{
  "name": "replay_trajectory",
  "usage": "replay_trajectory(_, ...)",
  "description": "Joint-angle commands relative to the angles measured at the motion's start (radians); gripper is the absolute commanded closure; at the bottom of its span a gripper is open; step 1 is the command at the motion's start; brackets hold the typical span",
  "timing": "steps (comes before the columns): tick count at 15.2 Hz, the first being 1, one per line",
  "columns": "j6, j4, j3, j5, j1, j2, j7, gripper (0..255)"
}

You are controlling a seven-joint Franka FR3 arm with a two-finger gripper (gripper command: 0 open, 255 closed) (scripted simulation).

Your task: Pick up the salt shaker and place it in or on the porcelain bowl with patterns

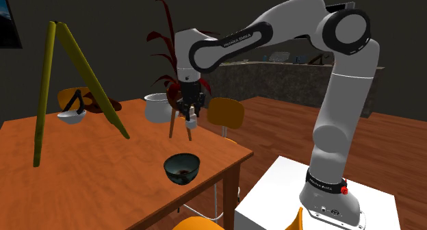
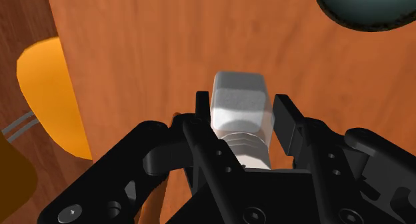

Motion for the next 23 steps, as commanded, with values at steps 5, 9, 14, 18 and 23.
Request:
replay_trajectory(5,-0.041,0.015,0.074,0.012,0.064,-0.011,0.131,255)
replay_trajectory(9,-0.07,0.046,0.129,0.008,0.109,0.005,0.229,255)
replay_trajectory(14,-0.064,0.051,0.164,-0.005,0.138,0.03,0.299,255)
replay_trajectory(18,-0.013,0.009,0.165,-0.015,0.139,0.043,0.312,255)
replay_trajectory(23,0.049,-0.039,0.167,-0.033,0.141,0.065,0.331,255)
